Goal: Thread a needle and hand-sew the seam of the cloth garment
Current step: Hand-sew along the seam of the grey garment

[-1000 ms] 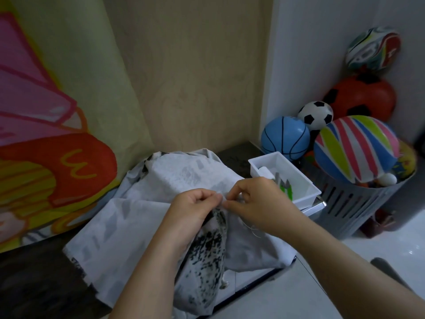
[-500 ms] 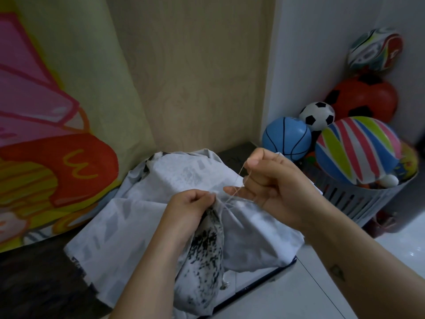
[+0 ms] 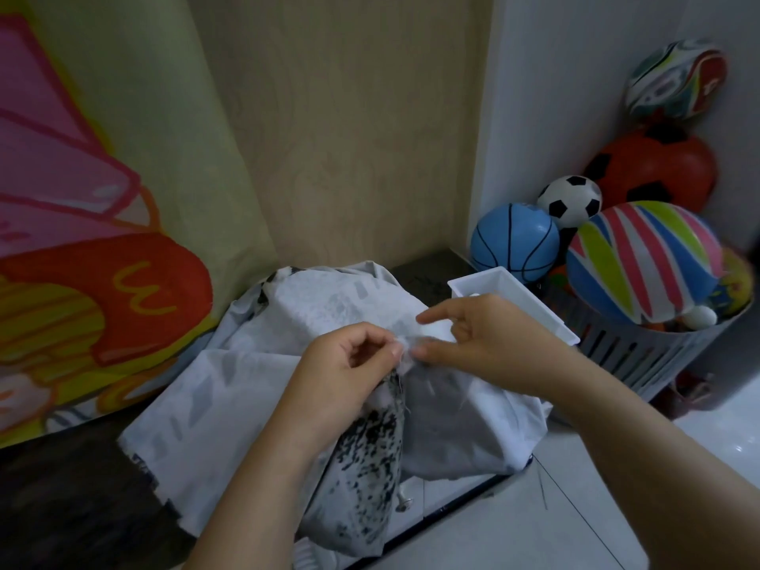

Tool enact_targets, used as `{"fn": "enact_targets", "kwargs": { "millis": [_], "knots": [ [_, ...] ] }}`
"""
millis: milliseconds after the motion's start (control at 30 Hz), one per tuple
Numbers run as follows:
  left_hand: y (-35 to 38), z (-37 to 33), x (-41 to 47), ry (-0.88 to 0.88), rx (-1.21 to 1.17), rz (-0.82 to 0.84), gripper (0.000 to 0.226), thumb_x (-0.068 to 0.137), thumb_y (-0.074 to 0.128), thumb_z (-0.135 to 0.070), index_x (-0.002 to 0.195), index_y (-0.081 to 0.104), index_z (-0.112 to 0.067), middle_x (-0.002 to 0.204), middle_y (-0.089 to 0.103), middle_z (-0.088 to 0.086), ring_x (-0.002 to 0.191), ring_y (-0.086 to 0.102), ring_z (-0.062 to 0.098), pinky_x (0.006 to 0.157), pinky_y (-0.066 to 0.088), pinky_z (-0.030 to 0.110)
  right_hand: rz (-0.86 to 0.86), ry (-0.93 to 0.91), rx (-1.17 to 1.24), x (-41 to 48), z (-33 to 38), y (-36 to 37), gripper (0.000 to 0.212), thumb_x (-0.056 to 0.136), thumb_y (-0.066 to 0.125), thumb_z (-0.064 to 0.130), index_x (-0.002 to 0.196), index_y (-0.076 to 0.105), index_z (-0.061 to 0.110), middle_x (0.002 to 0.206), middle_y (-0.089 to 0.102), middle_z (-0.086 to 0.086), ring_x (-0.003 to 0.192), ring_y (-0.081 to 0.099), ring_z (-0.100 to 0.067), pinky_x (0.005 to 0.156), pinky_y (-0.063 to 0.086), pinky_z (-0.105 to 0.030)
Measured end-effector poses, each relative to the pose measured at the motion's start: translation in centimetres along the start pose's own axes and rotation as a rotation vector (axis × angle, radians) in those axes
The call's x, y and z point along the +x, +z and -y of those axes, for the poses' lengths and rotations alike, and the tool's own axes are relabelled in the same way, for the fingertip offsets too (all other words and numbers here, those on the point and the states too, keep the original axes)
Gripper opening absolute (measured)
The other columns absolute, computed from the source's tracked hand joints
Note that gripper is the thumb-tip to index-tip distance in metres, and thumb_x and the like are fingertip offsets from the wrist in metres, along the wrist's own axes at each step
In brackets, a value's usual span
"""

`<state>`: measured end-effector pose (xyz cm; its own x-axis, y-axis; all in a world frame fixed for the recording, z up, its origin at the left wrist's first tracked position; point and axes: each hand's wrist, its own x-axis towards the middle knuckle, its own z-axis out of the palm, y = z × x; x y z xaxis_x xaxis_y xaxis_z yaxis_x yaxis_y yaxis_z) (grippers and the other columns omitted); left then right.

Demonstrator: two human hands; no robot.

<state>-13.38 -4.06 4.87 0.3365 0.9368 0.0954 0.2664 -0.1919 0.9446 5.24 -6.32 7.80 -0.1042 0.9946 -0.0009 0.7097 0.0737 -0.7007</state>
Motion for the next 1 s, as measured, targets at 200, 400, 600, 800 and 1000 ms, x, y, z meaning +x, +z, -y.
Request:
{"fn": "enact_targets", "kwargs": {
  "millis": [200,400,600,800,1000],
  "knots": [
    [-0.6,-0.2,-0.4,0.052,0.060,0.015,0.006,0.085,0.067,-0.023,0.085,0.072,-0.025,0.084,0.072,-0.010,0.084,0.067,0.006,0.080,0.051,0.022,0.062,-0.072,0.099,0.2,0.4,-0.3,0.025,0.077,0.068,0.047,0.078,0.071,0.022,0.063,0.058,-0.011,0.056,0.047,-0.025,0.053,0.040,-0.030],
    [-2.1,0.0,-1.9,0.035,0.108,0.003,0.017,0.089,0.063,-0.013,0.092,0.072,-0.026,0.088,0.074,-0.012,0.085,0.067,0.001,0.078,0.050,0.013,0.039,-0.047,0.216,-0.3,0.9,0.0,0.022,0.085,0.064,0.035,0.082,0.066,0.014,0.057,0.049,-0.003,0.056,0.042,-0.017,0.058,0.035,-0.033],
    [-2.3,-0.3,-4.4,0.084,0.336,-0.236,0.013,0.084,0.069,-0.027,0.096,0.068,-0.027,0.085,0.064,-0.016,0.081,0.058,-0.003,0.069,0.044,0.007,-0.022,-0.099,0.083,-1.0,3.0,0.3,0.015,0.088,0.063,0.033,0.079,0.066,0.021,0.045,0.038,0.011,0.046,0.032,-0.006,0.047,0.028,-0.018],
    [-1.9,-0.4,-5.7,0.111,0.570,-0.354,0.010,0.085,0.066,-0.030,0.093,0.061,-0.028,0.089,0.052,-0.016,0.079,0.051,0.006,0.070,0.046,0.027,-0.042,-0.157,-0.010,-1.6,5.1,1.2,0.013,0.088,0.063,0.032,0.076,0.063,0.027,0.046,0.034,0.008,0.044,0.030,-0.007,0.046,0.026,-0.020],
    [-2.4,0.2,-6.0,0.093,0.596,-0.429,0.007,0.088,0.056,-0.014,0.083,0.057,-0.019,0.081,0.050,-0.008,0.074,0.050,0.012,0.058,0.034,0.021,-0.069,-0.186,-0.062,-1.6,5.7,1.2,0.009,0.082,0.070,0.028,0.080,0.070,0.019,0.047,0.033,0.003,0.040,0.030,-0.007,0.043,0.026,-0.016]
  ]
}}
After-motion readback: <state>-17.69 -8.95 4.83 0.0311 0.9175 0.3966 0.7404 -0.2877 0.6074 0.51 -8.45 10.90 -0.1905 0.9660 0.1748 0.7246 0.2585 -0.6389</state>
